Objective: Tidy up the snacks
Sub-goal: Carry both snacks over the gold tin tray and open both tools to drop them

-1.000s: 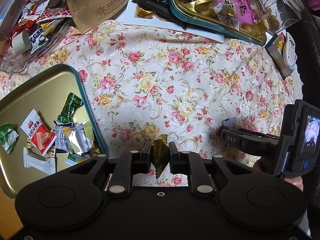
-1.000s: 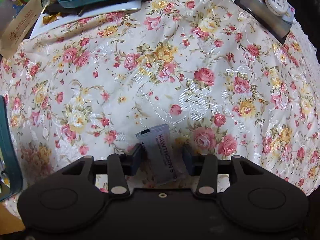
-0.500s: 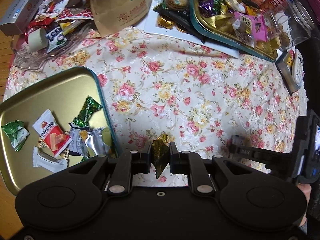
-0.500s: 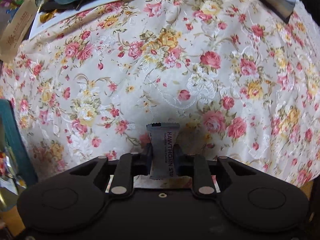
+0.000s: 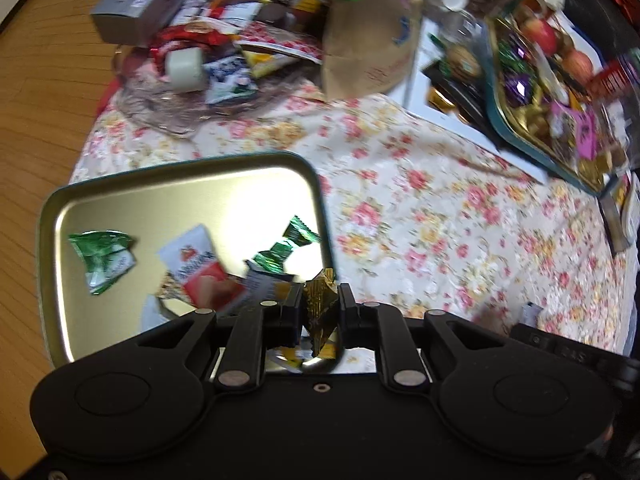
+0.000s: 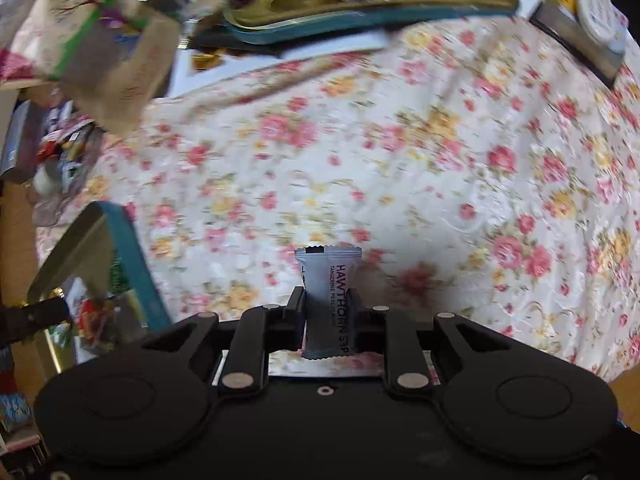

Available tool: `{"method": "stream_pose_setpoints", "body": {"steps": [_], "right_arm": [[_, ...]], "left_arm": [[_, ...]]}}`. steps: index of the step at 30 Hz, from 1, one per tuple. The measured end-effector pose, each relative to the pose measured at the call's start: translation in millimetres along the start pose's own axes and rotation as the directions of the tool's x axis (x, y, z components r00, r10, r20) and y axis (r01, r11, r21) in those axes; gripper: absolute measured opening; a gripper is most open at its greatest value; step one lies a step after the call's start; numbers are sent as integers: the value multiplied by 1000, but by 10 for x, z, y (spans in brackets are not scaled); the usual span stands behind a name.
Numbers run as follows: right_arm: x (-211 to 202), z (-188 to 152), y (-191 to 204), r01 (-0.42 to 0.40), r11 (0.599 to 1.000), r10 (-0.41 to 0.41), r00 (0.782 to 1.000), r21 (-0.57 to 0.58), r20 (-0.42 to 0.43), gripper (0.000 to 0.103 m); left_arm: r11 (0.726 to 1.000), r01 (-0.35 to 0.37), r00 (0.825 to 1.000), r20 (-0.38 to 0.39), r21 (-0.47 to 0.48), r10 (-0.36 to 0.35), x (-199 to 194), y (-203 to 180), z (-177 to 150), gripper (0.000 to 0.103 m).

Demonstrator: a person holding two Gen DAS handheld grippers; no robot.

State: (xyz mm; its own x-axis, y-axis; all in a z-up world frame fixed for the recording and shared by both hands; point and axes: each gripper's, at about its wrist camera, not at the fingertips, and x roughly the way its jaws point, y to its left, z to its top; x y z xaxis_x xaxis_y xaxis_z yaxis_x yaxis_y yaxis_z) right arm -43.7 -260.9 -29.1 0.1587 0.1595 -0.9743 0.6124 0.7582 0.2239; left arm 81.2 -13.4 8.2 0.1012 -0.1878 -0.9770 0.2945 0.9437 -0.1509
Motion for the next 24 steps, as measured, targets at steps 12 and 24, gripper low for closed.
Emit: {"method": "stream_pose_setpoints", "body": {"steps": [12, 24], "right_arm": [[-293, -187, 978, -126, 973, 136, 990, -191, 41, 22], [-244, -357, 1519, -158, 946, 168, 986, -282, 15, 22]], "left_arm": [[980, -193, 972, 127, -47, 197, -172, 623, -3, 34], [984, -90, 994, 44, -152, 97, -125, 840, 35, 34]]}}
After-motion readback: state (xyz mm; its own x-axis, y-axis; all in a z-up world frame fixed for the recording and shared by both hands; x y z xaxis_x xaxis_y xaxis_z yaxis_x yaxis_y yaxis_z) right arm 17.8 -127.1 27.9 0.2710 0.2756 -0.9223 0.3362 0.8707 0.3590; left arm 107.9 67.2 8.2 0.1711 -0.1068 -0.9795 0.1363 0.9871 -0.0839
